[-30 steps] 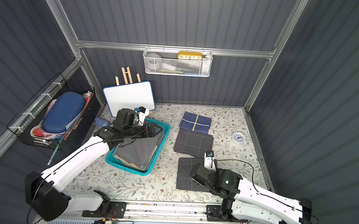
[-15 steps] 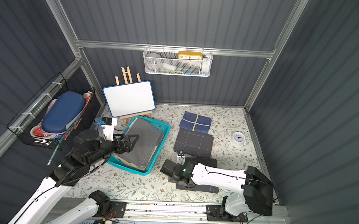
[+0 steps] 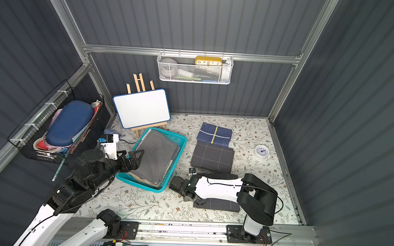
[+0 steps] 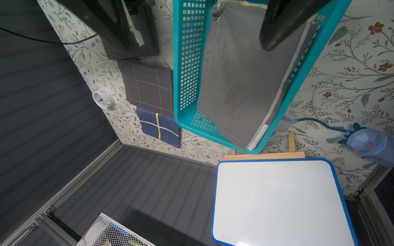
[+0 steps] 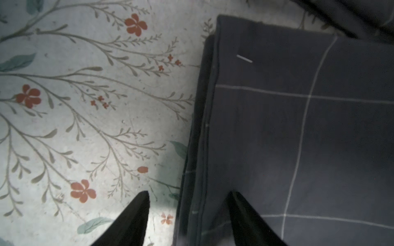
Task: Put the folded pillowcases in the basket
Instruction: Pick up the pillowcase from the center of the board.
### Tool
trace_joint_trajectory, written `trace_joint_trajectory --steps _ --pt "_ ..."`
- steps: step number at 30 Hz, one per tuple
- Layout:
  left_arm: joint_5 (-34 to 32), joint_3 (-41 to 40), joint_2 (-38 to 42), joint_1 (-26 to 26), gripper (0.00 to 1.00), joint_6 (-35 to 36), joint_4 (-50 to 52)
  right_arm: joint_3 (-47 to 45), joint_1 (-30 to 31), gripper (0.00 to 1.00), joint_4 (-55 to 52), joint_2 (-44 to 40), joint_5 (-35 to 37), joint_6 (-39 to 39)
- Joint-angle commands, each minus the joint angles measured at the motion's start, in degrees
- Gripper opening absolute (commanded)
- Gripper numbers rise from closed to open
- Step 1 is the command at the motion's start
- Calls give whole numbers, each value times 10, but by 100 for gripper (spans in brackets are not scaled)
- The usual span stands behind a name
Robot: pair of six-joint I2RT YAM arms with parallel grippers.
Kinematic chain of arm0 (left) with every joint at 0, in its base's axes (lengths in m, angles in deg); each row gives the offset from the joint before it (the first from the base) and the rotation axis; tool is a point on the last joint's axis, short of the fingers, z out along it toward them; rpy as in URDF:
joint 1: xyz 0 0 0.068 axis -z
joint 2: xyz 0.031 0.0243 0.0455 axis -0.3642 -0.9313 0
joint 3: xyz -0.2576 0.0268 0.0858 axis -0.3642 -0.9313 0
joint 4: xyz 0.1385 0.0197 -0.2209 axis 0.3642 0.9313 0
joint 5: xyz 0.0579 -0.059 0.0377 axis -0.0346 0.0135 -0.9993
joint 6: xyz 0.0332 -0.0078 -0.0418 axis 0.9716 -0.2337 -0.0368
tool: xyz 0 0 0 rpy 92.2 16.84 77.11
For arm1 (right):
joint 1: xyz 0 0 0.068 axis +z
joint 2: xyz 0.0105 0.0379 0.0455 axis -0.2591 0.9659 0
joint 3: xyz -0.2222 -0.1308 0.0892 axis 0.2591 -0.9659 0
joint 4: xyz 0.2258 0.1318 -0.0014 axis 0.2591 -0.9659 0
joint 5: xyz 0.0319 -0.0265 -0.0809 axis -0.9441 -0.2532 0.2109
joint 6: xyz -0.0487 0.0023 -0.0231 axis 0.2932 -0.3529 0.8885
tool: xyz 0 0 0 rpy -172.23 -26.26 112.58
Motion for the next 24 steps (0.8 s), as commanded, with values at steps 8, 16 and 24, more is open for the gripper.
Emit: trace_joint_trajectory --steps 8,16,24 --pt "-13 -4 4 0 99 -10 7 23 -19 33 -28 47 -10 -5" --pt "-13 -4 0 0 100 -6 8 31 -11 0 -41 -1 4 36" --pt "38 30 -63 0 99 3 39 105 72 0 -137 -127 114 192"
